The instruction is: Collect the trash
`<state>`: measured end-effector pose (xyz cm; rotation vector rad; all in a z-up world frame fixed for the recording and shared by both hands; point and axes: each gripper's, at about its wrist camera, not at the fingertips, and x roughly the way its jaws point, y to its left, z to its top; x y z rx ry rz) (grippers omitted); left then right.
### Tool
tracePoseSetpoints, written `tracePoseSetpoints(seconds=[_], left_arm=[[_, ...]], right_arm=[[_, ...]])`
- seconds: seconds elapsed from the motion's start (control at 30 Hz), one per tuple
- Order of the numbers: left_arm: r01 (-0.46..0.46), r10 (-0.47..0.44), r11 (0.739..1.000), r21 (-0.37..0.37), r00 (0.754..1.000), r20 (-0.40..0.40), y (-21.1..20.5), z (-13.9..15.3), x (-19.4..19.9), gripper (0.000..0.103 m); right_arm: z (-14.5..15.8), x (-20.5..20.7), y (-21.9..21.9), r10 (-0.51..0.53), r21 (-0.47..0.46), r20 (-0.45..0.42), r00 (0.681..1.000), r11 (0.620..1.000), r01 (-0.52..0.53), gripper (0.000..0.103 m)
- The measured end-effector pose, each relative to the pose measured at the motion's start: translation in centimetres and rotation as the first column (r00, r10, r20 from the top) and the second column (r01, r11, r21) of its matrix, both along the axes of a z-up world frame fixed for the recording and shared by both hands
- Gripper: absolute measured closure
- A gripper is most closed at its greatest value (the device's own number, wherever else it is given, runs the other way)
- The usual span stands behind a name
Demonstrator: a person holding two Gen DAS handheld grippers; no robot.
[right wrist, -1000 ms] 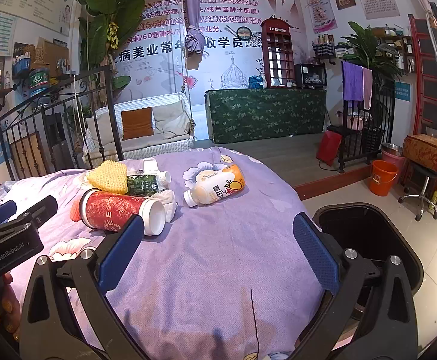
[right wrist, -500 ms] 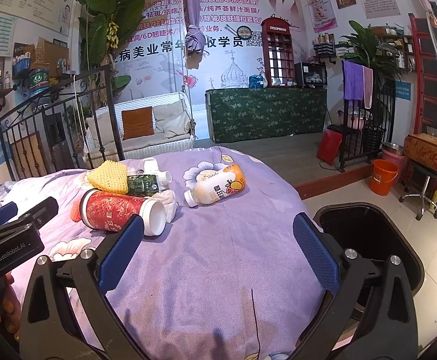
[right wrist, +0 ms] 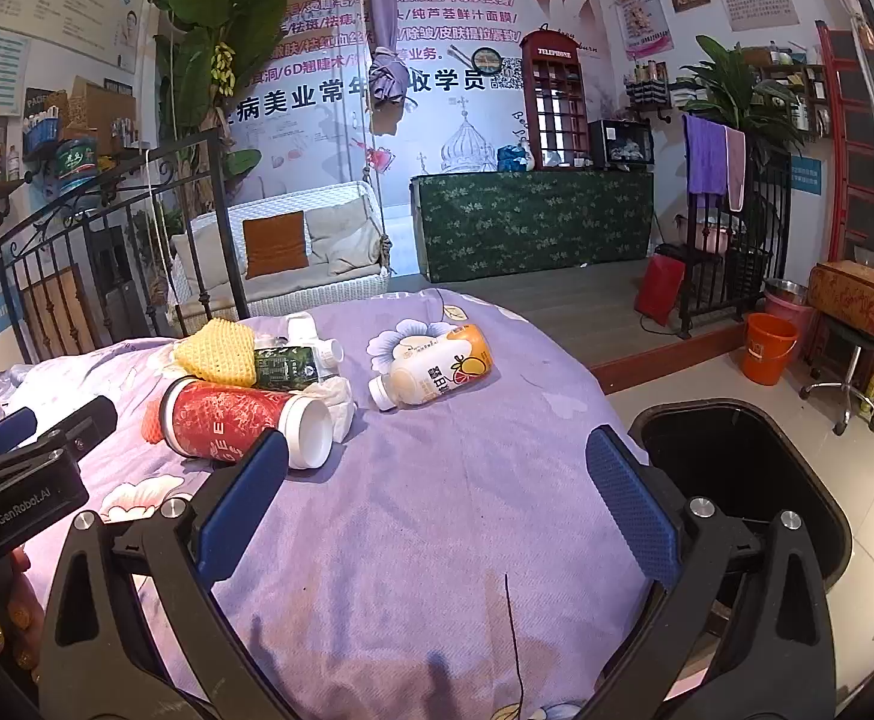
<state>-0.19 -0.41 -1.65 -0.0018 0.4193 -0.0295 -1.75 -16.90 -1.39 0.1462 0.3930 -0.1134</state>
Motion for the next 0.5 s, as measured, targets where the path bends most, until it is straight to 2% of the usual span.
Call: tracePoseSetpoints(seconds=[0.5], left_arm=[[-0.001,0.001,1.000,-0.009,1.000,-0.020,-0.13,-0.53,0.19,0.006]], right_arm=[[-0.46,0.31,0.08,-0.003,0.000,-0.011,1.000,1.000,0.003,0.005]])
